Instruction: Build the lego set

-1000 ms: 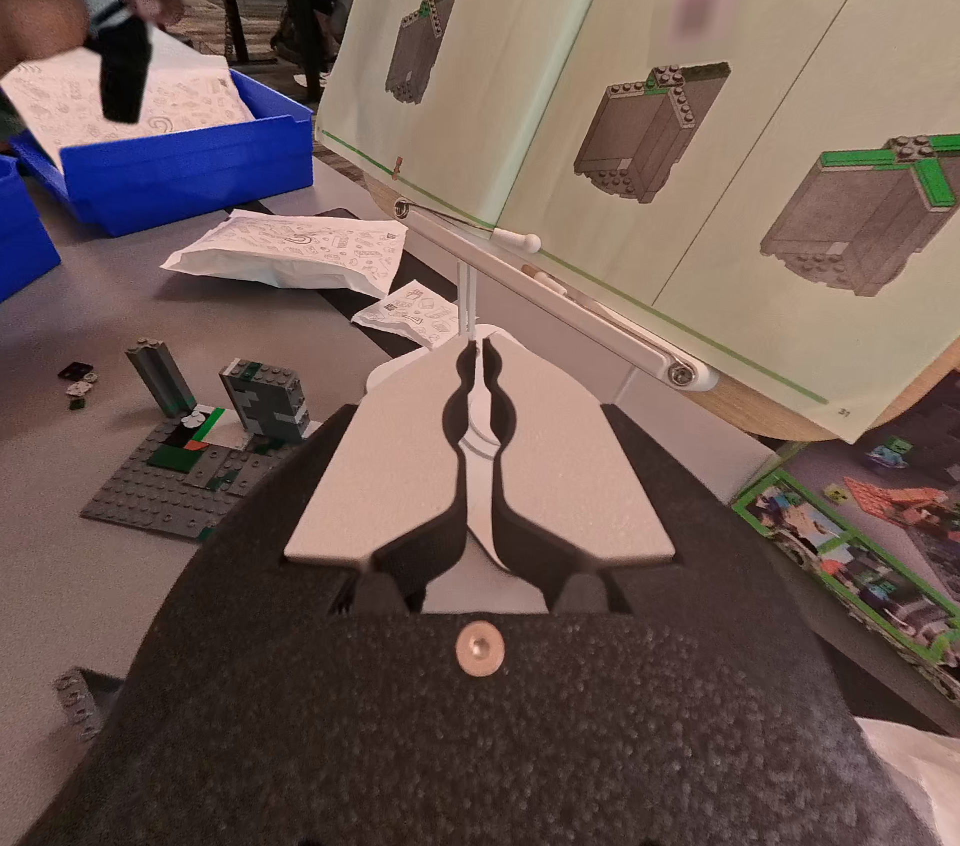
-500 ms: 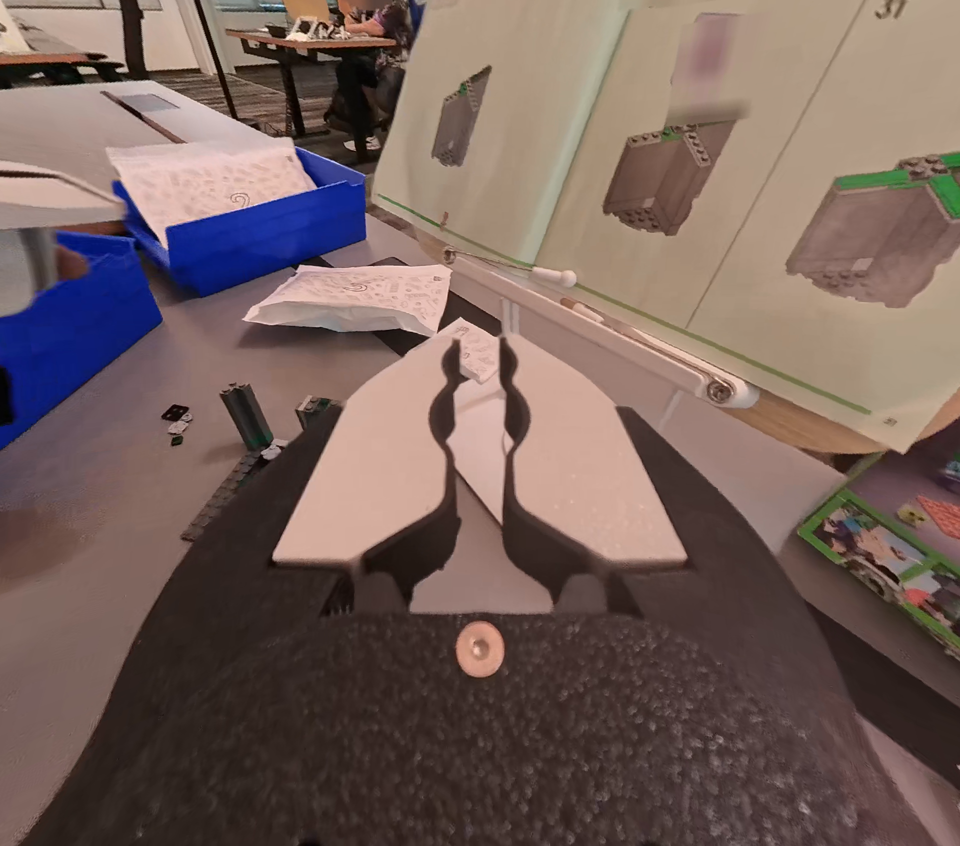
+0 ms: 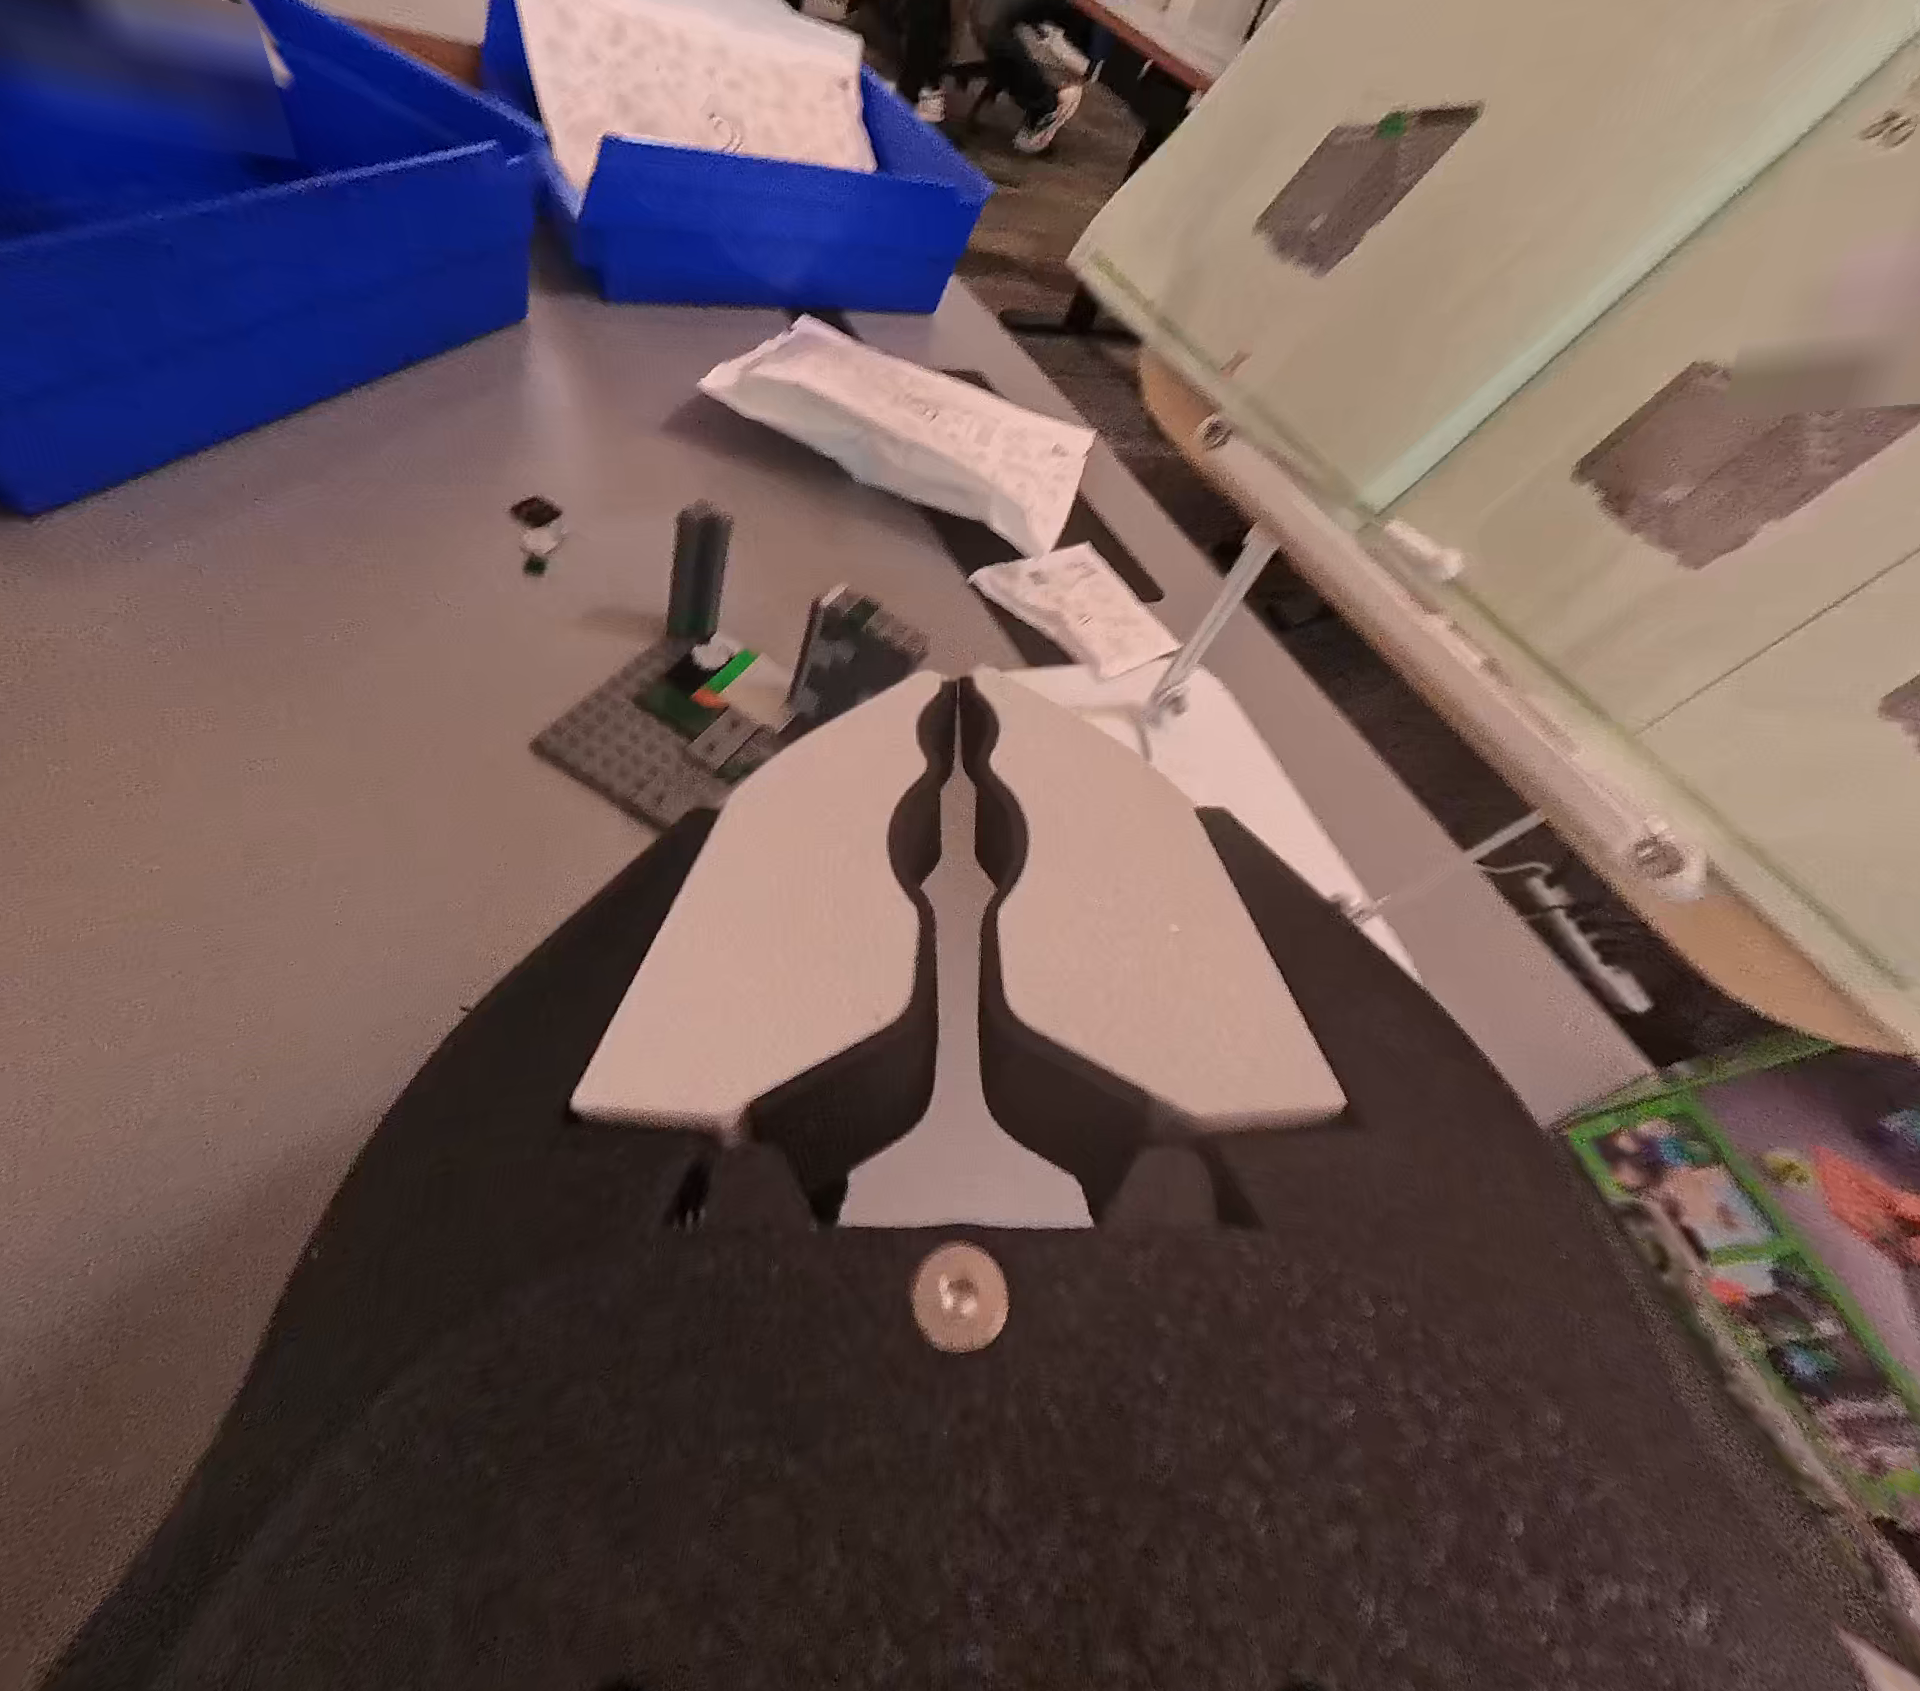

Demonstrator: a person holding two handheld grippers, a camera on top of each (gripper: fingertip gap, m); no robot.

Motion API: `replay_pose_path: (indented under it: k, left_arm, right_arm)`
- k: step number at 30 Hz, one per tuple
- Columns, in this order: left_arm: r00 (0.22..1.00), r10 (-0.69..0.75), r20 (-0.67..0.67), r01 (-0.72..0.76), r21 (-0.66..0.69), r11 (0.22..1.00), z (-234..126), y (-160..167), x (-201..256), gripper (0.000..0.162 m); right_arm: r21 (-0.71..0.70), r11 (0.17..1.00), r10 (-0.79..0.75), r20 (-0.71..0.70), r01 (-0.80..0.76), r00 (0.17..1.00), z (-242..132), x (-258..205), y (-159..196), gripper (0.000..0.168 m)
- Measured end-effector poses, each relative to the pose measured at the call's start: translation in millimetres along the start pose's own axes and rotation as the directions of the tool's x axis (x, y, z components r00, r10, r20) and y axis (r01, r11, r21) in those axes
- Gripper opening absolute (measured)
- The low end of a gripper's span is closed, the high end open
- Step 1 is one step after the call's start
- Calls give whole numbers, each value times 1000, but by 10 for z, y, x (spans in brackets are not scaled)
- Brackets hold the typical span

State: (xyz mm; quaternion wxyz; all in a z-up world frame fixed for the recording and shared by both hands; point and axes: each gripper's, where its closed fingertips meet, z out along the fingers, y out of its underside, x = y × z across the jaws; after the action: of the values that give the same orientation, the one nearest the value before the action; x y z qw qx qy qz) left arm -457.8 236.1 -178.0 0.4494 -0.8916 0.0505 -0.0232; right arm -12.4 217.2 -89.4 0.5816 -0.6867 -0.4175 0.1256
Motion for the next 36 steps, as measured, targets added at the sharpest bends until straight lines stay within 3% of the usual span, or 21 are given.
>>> replay_pose_path:
  k: [4, 9, 12, 15, 20, 23, 26, 29, 33, 36]
  left_arm:
    - [1000, 0, 7, 1, -151, 989, 465, 514, -133, 35]
    - [998, 54, 15, -48, -260, 964, 703, 692, -136, 37]
    - [997, 70, 43, -55, -287, 956, 730, 686, -166, 16]
    - [997, 67, 39, -52, -303, 951, 698, 700, -149, 16]
    - [998, 48, -49, -54, -118, 992, 298, 318, 163, 16]
    - [969, 88, -231, -70, 86, 994, -240, -160, 778, 15]
    - [857, 180, -483, -50, 269, 962, -824, -473, 1686, 15]
    - [649, 234, -723, 51, 348, 936, -1267, -483, 2607, 15]
    - [383, 299, -874, 154, 379, 912, -1546, -250, 3463, 15]
    - [212, 321, -923, 218, 365, 905, -1663, -69, 3831, 14]
  right_arm:
    - [-64, 998, 24, 13, -23, 1000, -140, -138, 408, 0]
    - [-126, 990, 70, -3, -70, 998, -260, -180, 775, 0]
    - [-132, 987, 87, -3, -87, 996, -264, -189, 837, 1]
    - [-133, 987, 88, 11, -86, 996, -243, -232, 843, 1]
    - [-132, 990, 59, 32, -54, 998, -233, -332, 800, 1]
    - [-88, 995, 57, 77, -51, 995, -240, -455, 654, 2]
    - [-20, 995, 98, 171, -96, 980, -254, -687, 417, 5]
    - [49, 974, 195, 312, -221, 930, -302, -998, 132, 10]
    - [7, 864, 407, 578, -503, 707, -452, -1401, -166, 18]
    - [-82, 762, 517, 674, -642, 528, -556, -1484, -185, 19]
